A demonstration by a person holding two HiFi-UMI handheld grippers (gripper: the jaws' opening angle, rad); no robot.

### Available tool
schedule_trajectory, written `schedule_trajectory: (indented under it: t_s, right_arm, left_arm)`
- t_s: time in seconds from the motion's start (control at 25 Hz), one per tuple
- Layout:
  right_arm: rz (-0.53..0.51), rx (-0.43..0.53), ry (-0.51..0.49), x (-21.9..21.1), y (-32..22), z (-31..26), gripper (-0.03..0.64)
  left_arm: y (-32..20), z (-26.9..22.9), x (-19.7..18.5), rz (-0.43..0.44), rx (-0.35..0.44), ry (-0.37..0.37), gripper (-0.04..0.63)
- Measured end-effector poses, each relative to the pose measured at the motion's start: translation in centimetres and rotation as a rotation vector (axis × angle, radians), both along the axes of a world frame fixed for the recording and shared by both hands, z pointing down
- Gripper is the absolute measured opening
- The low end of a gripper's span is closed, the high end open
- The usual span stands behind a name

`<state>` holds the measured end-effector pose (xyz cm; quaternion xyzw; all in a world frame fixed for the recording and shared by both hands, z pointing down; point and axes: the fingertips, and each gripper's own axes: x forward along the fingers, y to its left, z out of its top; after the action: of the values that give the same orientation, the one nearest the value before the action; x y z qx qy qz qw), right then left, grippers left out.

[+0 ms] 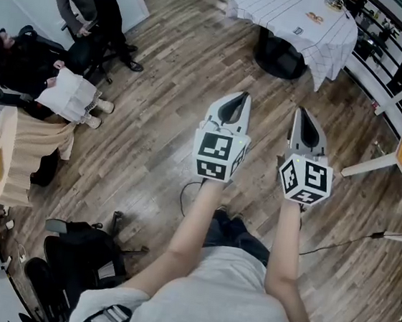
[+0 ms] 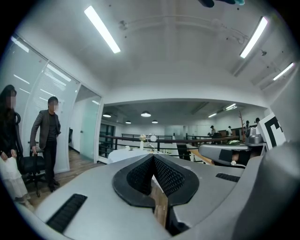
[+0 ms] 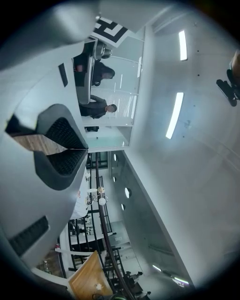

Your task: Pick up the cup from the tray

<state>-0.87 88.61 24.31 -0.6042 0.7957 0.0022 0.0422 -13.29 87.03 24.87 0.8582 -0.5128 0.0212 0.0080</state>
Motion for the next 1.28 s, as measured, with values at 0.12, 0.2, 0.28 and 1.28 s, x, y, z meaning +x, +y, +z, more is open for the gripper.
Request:
schedule_trajectory:
  t_s: [0.12, 0.2, 0.28, 1.28]
  right_arm:
    - [0.001, 0.002, -0.013, 0.6, -0.2, 0.0, 0.009]
    - [0.000, -0.001, -0.013, 1.2, -0.5, 0.2, 0.009]
    - [-0.001, -0.004, -0.008, 2.0, -0.7, 0.5, 0.008]
    - [-0.032, -0.037, -0.010, 3.7, -14.8, 2.5, 0.009]
  left_arm:
    - [-0.4, 0.1, 0.5, 0.001, -0.002, 0.003, 0.005]
    - [-0.7, 0.3, 1.1, 0.002, -0.005, 0.002, 0.005]
    - [-1.0, 0.8, 1.8, 0.001, -0.011, 0.001, 0.005]
    - [-14.7, 2.2, 2.3, -0.039, -0.028, 0.017, 0.006]
